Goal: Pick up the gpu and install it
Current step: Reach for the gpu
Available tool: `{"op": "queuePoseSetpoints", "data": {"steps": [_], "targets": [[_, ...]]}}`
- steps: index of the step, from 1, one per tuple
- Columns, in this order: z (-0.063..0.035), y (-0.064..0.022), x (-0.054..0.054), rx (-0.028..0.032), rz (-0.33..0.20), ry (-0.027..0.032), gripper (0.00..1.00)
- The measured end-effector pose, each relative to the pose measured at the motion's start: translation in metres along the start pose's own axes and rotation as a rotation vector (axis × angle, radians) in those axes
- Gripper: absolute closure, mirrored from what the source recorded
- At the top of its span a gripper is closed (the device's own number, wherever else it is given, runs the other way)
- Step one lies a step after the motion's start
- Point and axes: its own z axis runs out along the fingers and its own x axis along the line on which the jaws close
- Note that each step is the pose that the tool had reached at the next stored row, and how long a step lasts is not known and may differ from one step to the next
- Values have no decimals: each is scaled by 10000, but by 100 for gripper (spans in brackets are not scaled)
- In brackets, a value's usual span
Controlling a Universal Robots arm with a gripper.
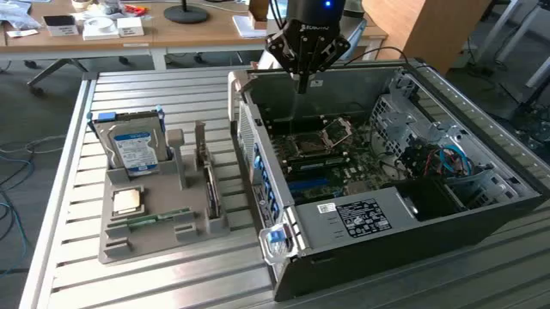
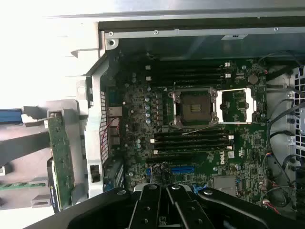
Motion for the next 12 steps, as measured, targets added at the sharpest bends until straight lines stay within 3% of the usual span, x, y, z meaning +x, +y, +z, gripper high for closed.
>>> {"op": "queuePoseSetpoints", "data": {"steps": [12], "targets": [[-1, -3, 39, 0, 0, 0, 89]]}}
